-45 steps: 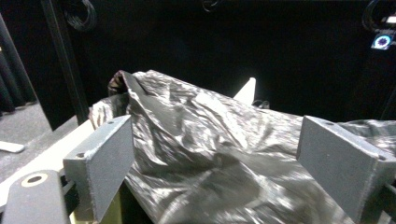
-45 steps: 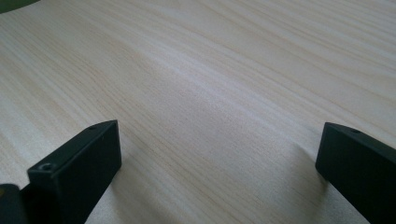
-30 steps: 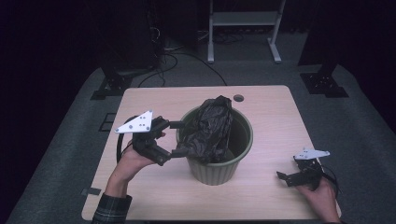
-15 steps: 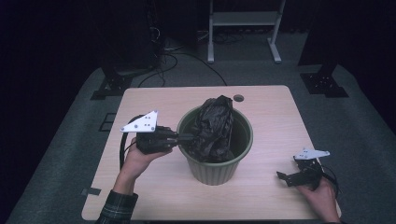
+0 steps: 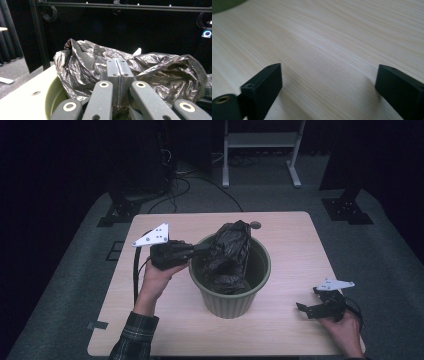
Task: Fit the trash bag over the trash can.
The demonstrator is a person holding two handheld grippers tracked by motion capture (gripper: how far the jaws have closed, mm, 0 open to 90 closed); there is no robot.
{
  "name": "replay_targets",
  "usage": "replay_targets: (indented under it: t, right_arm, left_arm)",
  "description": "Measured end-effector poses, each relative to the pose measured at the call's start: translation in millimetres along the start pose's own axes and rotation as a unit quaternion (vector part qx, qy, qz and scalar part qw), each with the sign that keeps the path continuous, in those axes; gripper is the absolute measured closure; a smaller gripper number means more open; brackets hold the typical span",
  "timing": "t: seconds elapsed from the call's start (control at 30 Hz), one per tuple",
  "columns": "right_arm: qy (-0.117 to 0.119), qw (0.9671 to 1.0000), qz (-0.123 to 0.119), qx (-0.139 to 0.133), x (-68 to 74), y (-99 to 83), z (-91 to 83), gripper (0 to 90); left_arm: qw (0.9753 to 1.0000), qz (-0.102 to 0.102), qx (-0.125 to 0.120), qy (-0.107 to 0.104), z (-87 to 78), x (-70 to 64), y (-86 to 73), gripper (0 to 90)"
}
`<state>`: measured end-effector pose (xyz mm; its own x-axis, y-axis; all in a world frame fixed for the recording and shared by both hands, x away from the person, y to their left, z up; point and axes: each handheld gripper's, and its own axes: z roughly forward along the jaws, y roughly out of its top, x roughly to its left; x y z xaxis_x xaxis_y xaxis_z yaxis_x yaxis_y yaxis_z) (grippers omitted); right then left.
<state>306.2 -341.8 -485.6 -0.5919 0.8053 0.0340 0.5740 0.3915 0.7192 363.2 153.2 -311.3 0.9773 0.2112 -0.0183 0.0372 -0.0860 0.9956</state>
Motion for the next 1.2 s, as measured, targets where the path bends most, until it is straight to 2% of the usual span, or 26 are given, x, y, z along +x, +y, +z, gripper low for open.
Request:
replay_targets:
  t: [0.07,0.13,0.2,0.4,0.5,0.6,0.77,0.9,0.97,1.13,1.2]
  right_arm:
    - [0.004,1.0,0.0,-0.006,0.6,2.7,-2.0,7.3]
    - [0.009,0.9999,-0.003,-0.012,1.1,6.5,-5.4,13.3]
    - [0.024,0.9994,-0.002,-0.023,1.4,11.1,-9.4,13.5]
    - [0.041,0.9977,-0.007,-0.054,2.8,26.3,-20.7,13.9]
    - [0.055,0.9953,-0.007,-0.079,3.6,36.6,-30.5,14.3]
    - [0.083,0.9907,-0.006,-0.107,4.4,49.6,-41.2,17.6]
    - [0.109,0.9851,-0.02,-0.131,9.5,76.9,-50.8,20.2]
    - [0.13,0.9791,-0.028,-0.154,14.1,100.4,-56.5,21.7]
    - [0.137,0.9769,-0.038,-0.16,18.6,114.4,-59.4,22.0]
    - [0.168,0.9668,-0.061,-0.182,30.8,151.9,-62.2,23.2]
    - [0.174,0.9645,-0.075,-0.184,37.3,168.3,-59.8,23.2]
  left_arm:
    - [1.0,0.001,-0.005,0.005,-1.2,-0.6,-1.7,89.5]
    - [1.0,0.002,-0.007,0.004,-2.4,-1.6,-3.6,89.5]
    - [0.9999,-0.001,-0.011,-0.003,-3.3,-2.5,-6.2,89.5]
    - [0.9996,-0.008,-0.012,-0.023,-4.2,-0.7,-7.1,89.5]
    - [0.9995,-0.011,-0.014,-0.028,-4.6,0.4,-7.5,89.5]
    - [0.9993,-0.013,-0.014,-0.031,-3.3,1.2,-8.4,89.5]
    - [0.9993,-0.014,-0.011,-0.033,-1.5,2.2,-9.2,89.5]
    - [0.9991,-0.016,-0.012,-0.036,-0.1,3.0,-9.9,89.5]
    - [0.9991,-0.016,-0.011,-0.039,0.9,3.2,-10.0,89.5]
    - [0.9989,-0.016,-0.011,-0.043,2.4,3.7,-9.8,89.5]
    - [0.9988,-0.016,-0.012,-0.044,2.5,3.4,-9.6,89.5]
